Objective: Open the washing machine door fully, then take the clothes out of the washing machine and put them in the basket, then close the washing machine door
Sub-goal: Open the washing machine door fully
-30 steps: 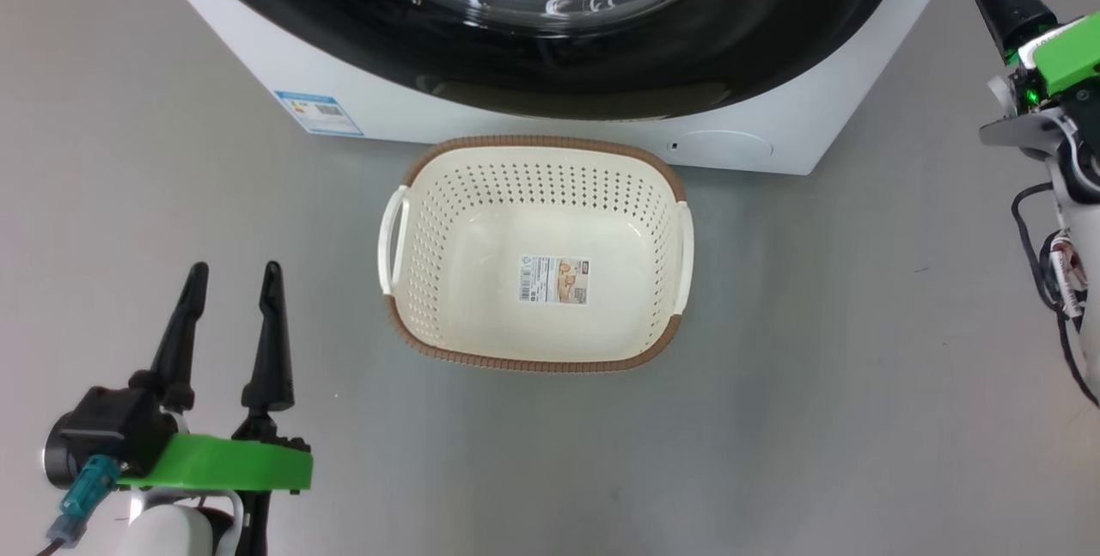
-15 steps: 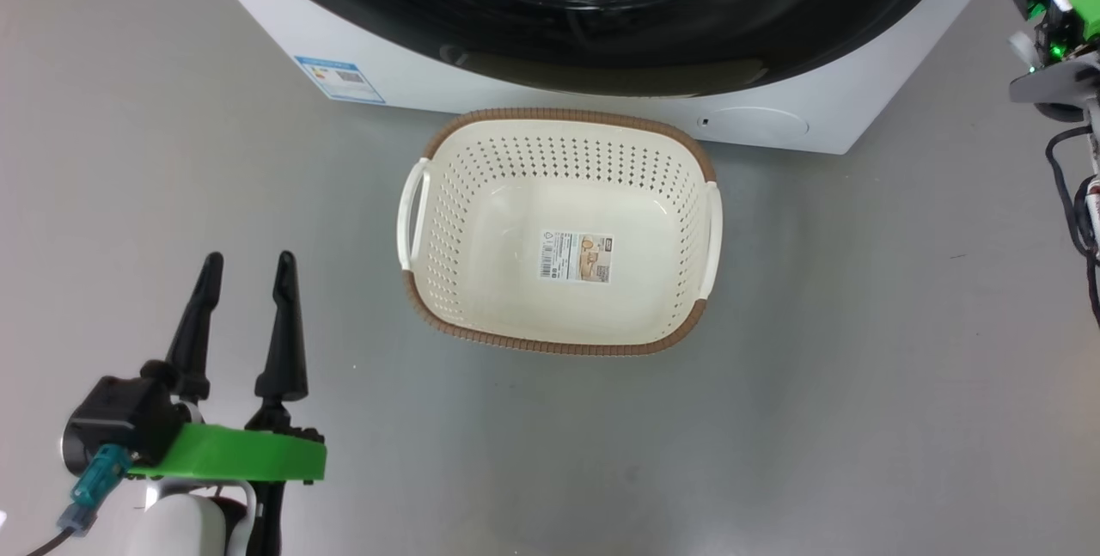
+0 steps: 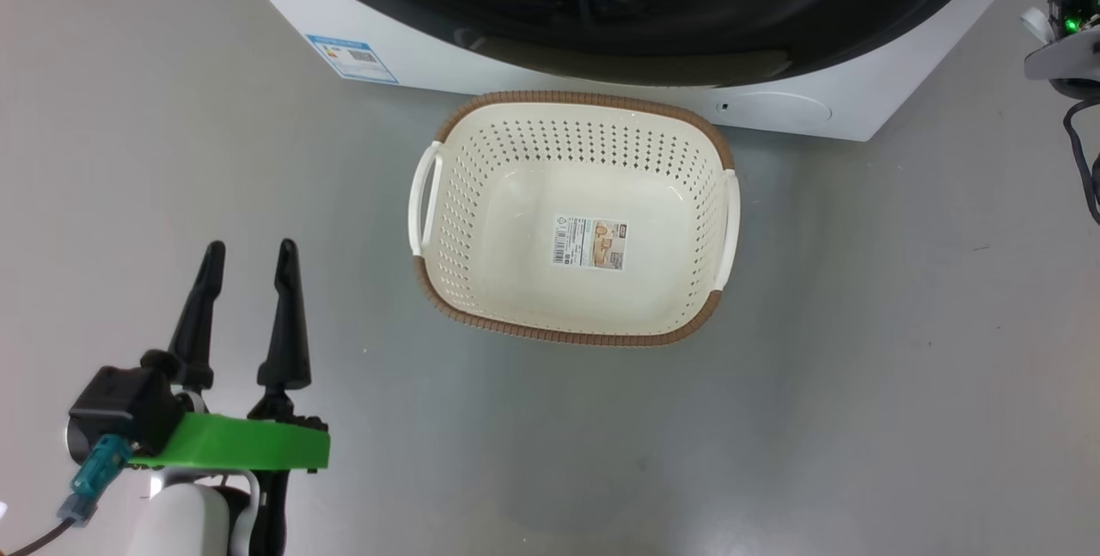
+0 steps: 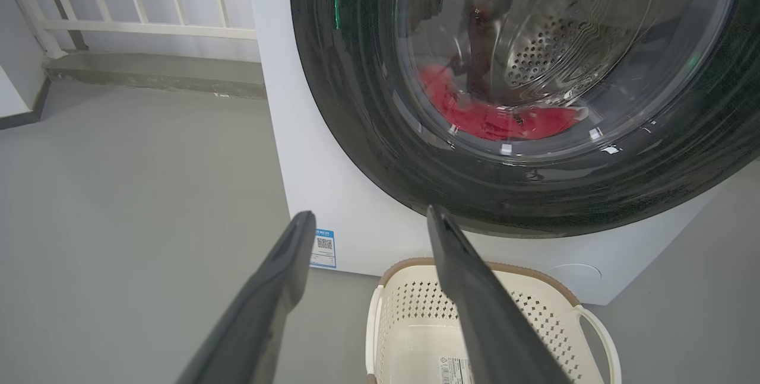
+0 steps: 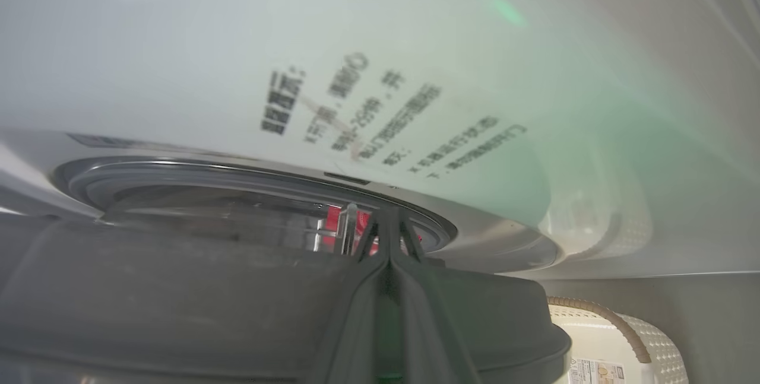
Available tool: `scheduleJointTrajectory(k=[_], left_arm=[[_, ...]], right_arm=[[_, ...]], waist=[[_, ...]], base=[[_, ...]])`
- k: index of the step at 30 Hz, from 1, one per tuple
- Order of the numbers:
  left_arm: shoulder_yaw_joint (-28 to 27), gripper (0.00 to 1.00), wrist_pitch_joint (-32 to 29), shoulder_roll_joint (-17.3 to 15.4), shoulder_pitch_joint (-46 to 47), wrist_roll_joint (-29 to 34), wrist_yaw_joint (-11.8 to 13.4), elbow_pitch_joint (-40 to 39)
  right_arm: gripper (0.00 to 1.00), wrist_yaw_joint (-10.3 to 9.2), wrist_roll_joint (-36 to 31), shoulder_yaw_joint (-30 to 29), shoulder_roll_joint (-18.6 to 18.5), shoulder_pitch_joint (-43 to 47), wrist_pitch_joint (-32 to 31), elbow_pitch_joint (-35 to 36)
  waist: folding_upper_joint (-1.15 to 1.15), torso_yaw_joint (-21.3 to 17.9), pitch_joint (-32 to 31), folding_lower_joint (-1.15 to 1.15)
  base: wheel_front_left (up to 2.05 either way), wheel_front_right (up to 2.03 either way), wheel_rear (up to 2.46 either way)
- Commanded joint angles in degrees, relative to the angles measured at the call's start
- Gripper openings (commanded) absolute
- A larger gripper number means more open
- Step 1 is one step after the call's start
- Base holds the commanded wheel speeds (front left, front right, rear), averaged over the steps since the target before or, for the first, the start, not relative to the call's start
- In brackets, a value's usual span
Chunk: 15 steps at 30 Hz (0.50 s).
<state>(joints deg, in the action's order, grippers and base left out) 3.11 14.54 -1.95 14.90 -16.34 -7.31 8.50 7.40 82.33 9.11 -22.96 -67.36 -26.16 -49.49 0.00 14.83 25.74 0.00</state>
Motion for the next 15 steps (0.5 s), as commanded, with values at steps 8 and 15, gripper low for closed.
scheduleJointTrajectory(k=[8,15], left_arm=[[-2.8,1.0,0.5,-1.2,0.0,0.2,-0.2,-0.4],[-3.5,1.0,0.5,-1.7,-1.6,0.8,-0.2,-0.1]], right_arm=[[0.0,0.09,1.4,1.9,2.0,2.5,-3.7,2.3],[0.0,0.09,3.3,2.3,2.8,7.8,-5.9,4.4]], waist=[[0.0,-0.9,-2.4,0.0],[0.0,-2.1,-5.8,0.0]], base=[[0.0,0.0,0.0],[0.0,0.0,0.0]])
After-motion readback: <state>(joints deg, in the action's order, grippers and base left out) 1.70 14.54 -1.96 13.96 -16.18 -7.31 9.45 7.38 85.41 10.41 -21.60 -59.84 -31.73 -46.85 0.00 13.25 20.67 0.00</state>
